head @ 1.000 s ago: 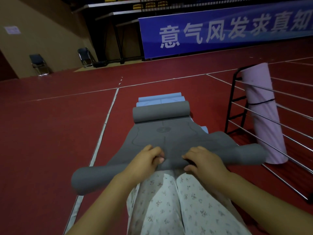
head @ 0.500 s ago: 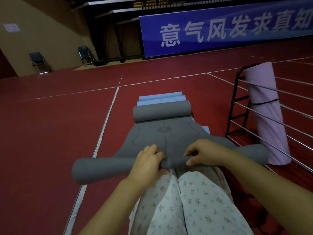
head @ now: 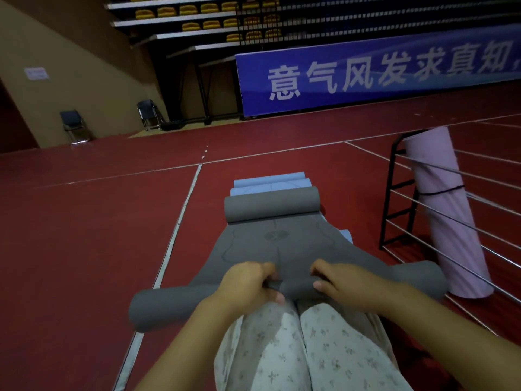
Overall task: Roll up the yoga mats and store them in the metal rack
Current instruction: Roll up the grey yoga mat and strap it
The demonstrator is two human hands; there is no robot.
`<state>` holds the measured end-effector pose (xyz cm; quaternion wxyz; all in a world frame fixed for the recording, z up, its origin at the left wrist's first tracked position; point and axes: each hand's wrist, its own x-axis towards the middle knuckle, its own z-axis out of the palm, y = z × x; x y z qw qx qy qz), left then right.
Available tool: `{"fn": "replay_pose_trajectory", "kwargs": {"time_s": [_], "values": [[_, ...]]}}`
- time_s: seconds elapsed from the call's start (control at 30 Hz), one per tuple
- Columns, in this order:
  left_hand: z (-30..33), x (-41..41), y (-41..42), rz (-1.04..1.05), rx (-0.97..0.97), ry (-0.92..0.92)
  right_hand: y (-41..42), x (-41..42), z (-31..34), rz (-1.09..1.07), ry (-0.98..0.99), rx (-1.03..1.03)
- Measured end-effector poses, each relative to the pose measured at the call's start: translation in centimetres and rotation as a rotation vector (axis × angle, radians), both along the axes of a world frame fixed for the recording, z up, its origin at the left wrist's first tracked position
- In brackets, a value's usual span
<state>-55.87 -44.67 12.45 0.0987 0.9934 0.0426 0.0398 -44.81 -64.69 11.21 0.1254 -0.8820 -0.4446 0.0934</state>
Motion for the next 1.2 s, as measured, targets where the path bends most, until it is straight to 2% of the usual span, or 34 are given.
{"fn": "replay_pose_trajectory", "kwargs": {"time_s": [0.13,0.33,0.43,0.57,0.7,0.83,1.0,1.2], "values": [[0.5,0.3,0.0,0.025,-0.067,0.054,-0.6,-0.6,-1.0,0.051,-0.109,0.104],[-0.1,0.4,0.2,0.061,-0.182,0.076,0.6,-1.8,-1.2,-0.080,-0.358,0.133],[-0.8,0.2,0.0,0.042,-0.168,0.047,0.6,-1.2,-0.8,-0.049,-0.315,0.080],[-1.6,0.1,0.6,0.017,-0.017,-0.041,0.7,-0.1,-0.5,-0.036,-0.234,0.084],[-0.9,0.4,0.9,-0.070,0.026,-0.002,0.6,0.2,-0.3,-0.039,-0.165,0.116],[-0.3,1.1,1.2,-0.065,0.132,-0.022,0.8,1.2,-0.6,-0.028,-0.150,0.103],[-0.7,1.2,1.8,0.009,-0.005,-0.017,1.4,1.9,-0.9,-0.033,-0.075,0.098],[-0.8,1.3,1.8,-0.033,0.042,0.016,1.2,1.8,-1.8,-0.026,-0.078,0.104]]}}
